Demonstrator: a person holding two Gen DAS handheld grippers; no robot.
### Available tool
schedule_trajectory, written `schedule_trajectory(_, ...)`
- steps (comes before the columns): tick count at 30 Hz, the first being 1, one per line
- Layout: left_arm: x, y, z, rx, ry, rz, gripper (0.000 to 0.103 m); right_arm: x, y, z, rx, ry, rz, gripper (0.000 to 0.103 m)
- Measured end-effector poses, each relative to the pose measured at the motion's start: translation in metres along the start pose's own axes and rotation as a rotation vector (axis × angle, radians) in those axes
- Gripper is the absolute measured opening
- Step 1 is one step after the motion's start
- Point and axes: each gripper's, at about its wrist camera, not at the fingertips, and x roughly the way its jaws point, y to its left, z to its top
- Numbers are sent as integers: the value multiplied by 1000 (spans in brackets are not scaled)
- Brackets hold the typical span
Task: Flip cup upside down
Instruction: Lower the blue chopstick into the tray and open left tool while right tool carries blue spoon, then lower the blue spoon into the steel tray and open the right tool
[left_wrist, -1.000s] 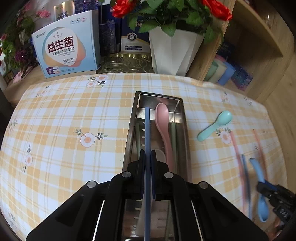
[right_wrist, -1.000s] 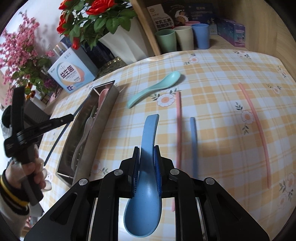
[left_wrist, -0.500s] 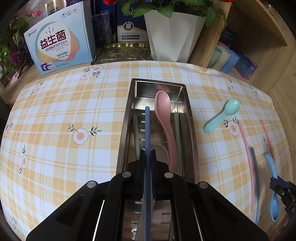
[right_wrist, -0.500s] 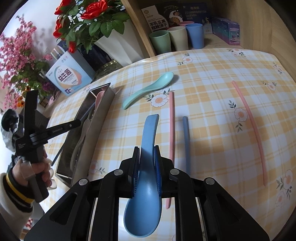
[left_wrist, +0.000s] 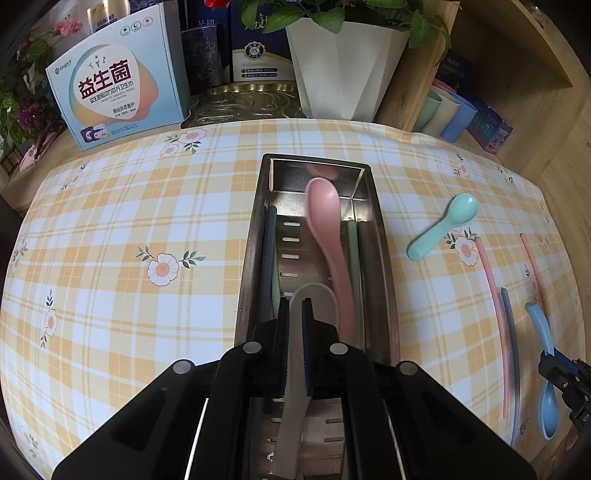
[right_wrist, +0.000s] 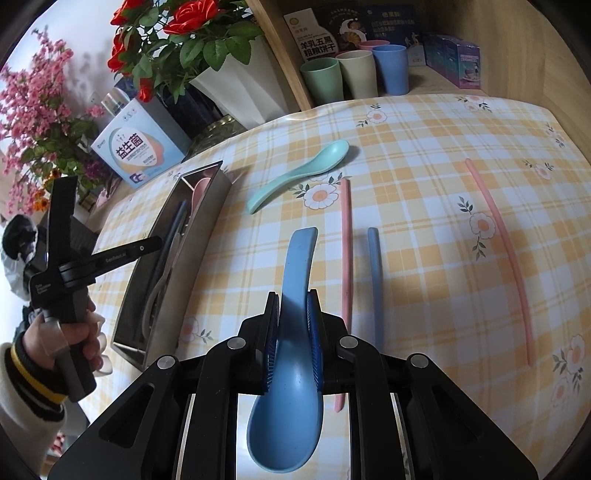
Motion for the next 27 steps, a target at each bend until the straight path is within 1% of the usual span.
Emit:
schedule_trajectory(3, -8, 1, 0, 4, -15, -18, 19, 0, 0, 0, -1, 1, -2, 15)
schedule_trajectory(5, -18, 2, -1, 13, -35, -34, 33, 1, 2, 1, -6, 5, -8, 15)
schedule_trajectory(9, -31, 7, -3, 51, -49, -63, 42, 4, 9, 4, -9, 22, -14, 15)
schedule_trajectory(11, -38, 13, -7, 63, -57, -75, 55, 6, 14, 5, -7, 32, -10, 15)
schedule_trajectory(12, -41, 16, -8, 69, -64, -79, 59, 6, 16, 6, -7, 36, -8, 15)
schedule_trajectory(13, -45, 19, -10, 74, -70, -86, 65, 7, 21, 8, -11, 43, -7, 15)
schedule_trajectory(14, -49, 24, -13, 83, -76, -101, 70, 8, 26, 9, -18, 50, -8, 15)
schedule_trajectory(15, -51, 27, -15, 88, -78, -109, 72, 8, 31, 10, -25, 54, -9, 15)
schedule_trajectory(17, -57, 36, -21, 99, -88, -110, 81, 10, 42, 14, -32, 65, -2, 15)
schedule_trajectory(20, -63, 50, -28, 95, -93, -119, 89, 18, 60, 20, -35, 87, 18, 15)
schedule_trajectory(21, -65, 53, -30, 94, -92, -119, 90, 21, 66, 22, -36, 95, 26, 15)
schedule_trajectory(23, -68, 60, -34, 102, -92, -112, 96, 30, 84, 26, -44, 114, 42, 15)
schedule_trajectory(27, -75, 72, -41, 97, -119, -94, 97, 46, 113, 31, -58, 145, 58, 15)
